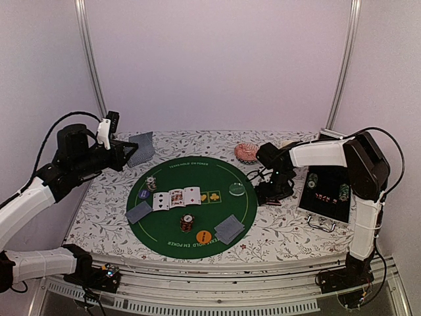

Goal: Distribute texas hold em gaming equipment
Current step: Pick up the all-in button from the center of the board.

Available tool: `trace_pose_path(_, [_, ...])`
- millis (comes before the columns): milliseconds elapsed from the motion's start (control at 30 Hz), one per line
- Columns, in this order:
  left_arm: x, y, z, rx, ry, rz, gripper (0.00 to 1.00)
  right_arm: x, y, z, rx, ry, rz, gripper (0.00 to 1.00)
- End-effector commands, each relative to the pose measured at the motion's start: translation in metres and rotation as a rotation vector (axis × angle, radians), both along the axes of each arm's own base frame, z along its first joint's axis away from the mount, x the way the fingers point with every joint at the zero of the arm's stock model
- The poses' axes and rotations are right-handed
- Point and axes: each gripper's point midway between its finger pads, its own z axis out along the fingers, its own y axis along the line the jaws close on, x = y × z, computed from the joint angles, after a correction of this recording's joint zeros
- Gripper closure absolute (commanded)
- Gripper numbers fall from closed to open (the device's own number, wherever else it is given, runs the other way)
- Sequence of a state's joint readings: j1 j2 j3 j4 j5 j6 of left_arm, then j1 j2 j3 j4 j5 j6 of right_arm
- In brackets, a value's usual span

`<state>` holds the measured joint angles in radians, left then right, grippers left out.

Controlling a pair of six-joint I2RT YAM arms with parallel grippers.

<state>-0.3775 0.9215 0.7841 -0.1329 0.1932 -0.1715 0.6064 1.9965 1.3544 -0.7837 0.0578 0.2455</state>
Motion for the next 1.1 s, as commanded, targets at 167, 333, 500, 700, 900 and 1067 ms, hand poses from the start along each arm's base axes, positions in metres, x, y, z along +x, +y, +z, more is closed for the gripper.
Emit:
trace_pose_path(167, [0.002,0.003,0.000,0.004,-0.018,0.009,1.00,-0.017,-0.012,-0.011,-0.060,0.075,0.015,0.22])
trace_pose_path(333, [0.002,0.003,0.000,0.004,-0.017,0.008,1.00,-0.012,-0.012,-0.012,-0.066,0.063,0.020,0.30])
trace_pose_path(500, [0.002,0.003,0.000,0.003,-0.018,0.006,1.00,-0.010,-0.010,-0.015,-0.069,0.065,0.025,0.30])
trace_pose_path(700, [0.003,0.003,0.000,0.004,-0.016,0.007,1.00,-0.004,-0.005,-0.013,-0.052,0.052,0.025,0.23])
trace_pose_path(900, [0.002,0.003,0.000,0.004,-0.017,0.006,1.00,0.001,0.000,-0.015,-0.041,0.053,0.024,0.23])
trace_pose_path(1067, [0.002,0.003,0.000,0.005,-0.016,0.006,1.00,-0.003,-0.003,-0.015,-0.047,0.061,0.021,0.26])
